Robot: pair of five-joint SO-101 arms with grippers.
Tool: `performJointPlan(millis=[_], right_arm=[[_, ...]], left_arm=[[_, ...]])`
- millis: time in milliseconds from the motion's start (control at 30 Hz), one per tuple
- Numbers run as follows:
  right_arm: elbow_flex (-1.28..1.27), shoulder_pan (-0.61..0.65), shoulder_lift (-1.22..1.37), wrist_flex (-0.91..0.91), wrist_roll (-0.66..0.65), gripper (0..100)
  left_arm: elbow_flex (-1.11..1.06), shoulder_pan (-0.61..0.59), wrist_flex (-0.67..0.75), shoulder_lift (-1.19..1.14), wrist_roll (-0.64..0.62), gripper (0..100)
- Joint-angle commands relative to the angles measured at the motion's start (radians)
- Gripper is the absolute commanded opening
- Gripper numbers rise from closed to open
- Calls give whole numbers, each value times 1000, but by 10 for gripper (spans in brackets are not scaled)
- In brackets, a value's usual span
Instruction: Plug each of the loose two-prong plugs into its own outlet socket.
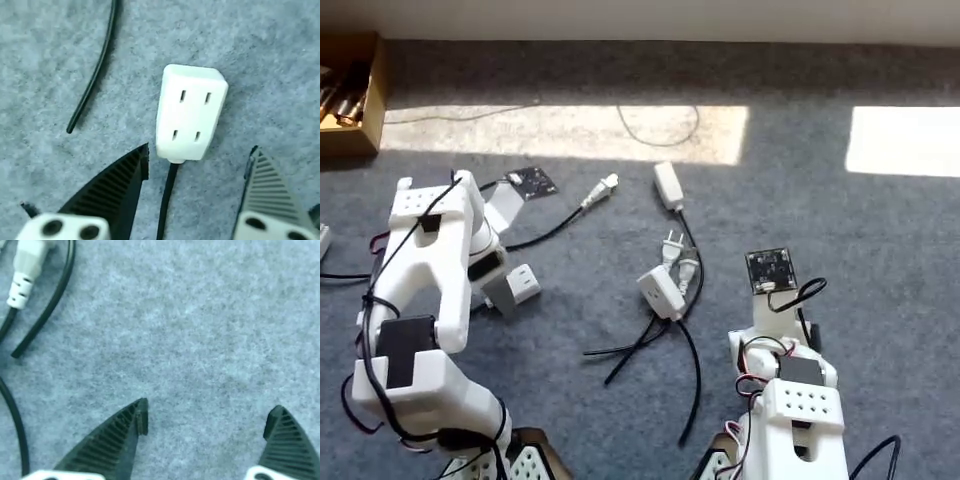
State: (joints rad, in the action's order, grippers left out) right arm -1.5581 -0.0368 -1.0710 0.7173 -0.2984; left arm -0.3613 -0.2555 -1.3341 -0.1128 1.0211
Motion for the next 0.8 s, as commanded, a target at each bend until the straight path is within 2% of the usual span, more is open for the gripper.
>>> performJointPlan(millis=[0,100,167,367,633,767], right_arm=[[2,12,-13,-12,-12,361],[2,12,-13,-12,-12,361],[2,12,-13,-12,-12,361],[2,12,-13,-12,-12,361],[2,12,-13,-12,-12,361],[2,12,-13,-12,-12,361]], left_arm=[[-16,47,23,8,-6,316],[-51,59,84,8,-8,315],[-68,67,109,8,-8,280],[-79,96,107,8,-5,2],[-87,239,-31,10,6,4],[-140,334,-43,19,6,4]])
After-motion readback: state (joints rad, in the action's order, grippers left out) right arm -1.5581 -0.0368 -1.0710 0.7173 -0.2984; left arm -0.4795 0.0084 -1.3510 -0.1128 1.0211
